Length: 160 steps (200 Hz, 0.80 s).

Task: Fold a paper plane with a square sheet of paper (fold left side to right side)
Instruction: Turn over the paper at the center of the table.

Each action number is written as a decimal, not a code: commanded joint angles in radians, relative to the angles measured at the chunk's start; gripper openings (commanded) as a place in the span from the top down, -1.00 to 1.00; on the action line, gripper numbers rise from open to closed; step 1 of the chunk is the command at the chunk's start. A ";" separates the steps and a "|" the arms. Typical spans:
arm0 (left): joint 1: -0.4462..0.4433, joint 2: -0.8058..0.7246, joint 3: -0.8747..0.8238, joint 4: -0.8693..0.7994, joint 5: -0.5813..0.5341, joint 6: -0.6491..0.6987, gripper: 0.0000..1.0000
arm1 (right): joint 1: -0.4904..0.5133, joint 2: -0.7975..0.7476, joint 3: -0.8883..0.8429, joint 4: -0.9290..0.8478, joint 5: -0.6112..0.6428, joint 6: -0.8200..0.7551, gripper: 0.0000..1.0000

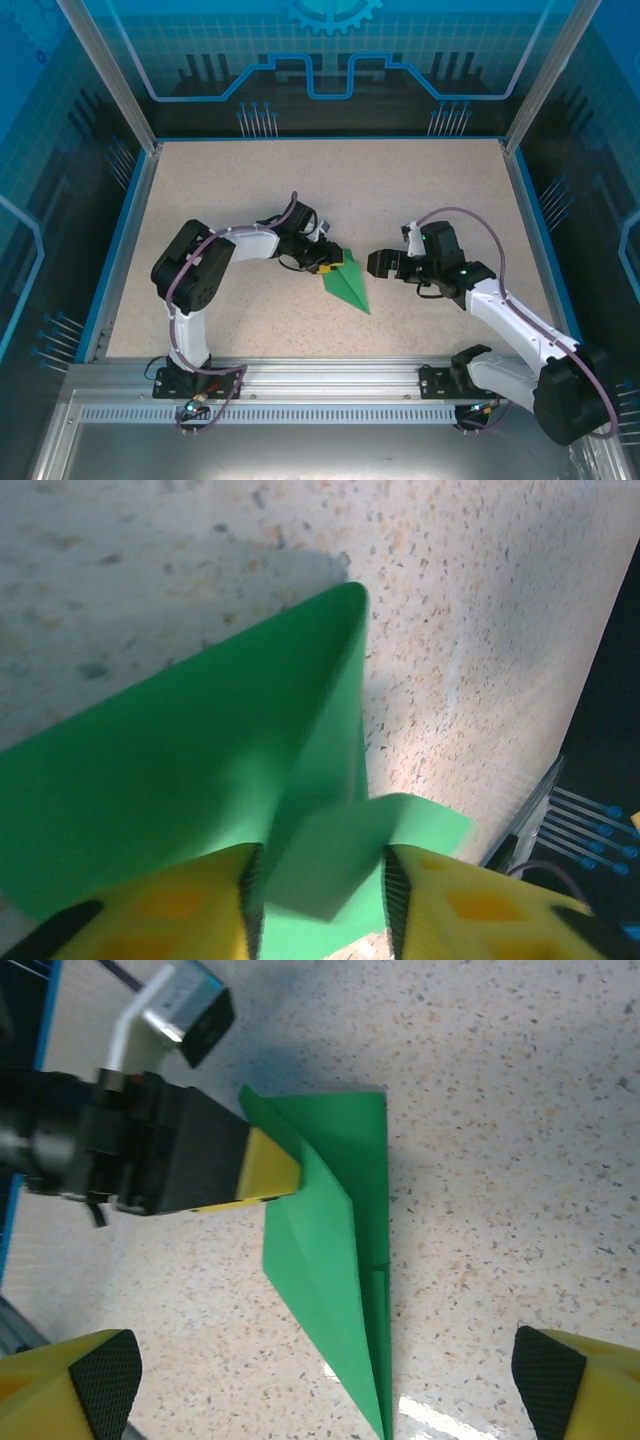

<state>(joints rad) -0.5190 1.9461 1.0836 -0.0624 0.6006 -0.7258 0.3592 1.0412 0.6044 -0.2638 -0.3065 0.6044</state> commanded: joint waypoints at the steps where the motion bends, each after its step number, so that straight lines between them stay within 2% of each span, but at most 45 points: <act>1: -0.007 0.021 0.035 0.055 0.042 -0.021 0.50 | -0.063 -0.044 -0.026 0.053 -0.132 0.027 -0.98; 14: -0.006 0.006 0.040 0.065 0.041 -0.018 0.69 | -0.106 -0.060 -0.046 0.086 -0.191 0.050 -0.98; 28: -0.002 -0.026 0.054 0.050 0.034 0.003 0.80 | -0.150 -0.073 -0.066 0.126 -0.252 0.078 -0.98; 63: 0.041 -0.166 0.091 0.002 0.041 0.048 0.90 | -0.242 -0.082 -0.094 0.209 -0.390 0.122 -0.98; 89: 0.090 -0.282 0.121 -0.019 0.061 0.074 0.92 | -0.299 -0.070 -0.106 0.337 -0.509 0.186 -0.98; 125: 0.128 -0.386 0.190 -0.032 0.094 0.096 0.93 | -0.299 0.001 -0.057 0.505 -0.677 0.269 -0.98; 160: 0.129 -0.403 0.251 0.018 0.167 0.049 0.94 | -0.233 0.076 0.004 0.590 -0.702 0.295 -0.98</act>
<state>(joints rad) -0.3882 1.5494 1.2995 -0.0654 0.6827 -0.6716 0.0826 1.0828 0.5472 0.1921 -0.9264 0.8497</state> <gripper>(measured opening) 0.047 0.992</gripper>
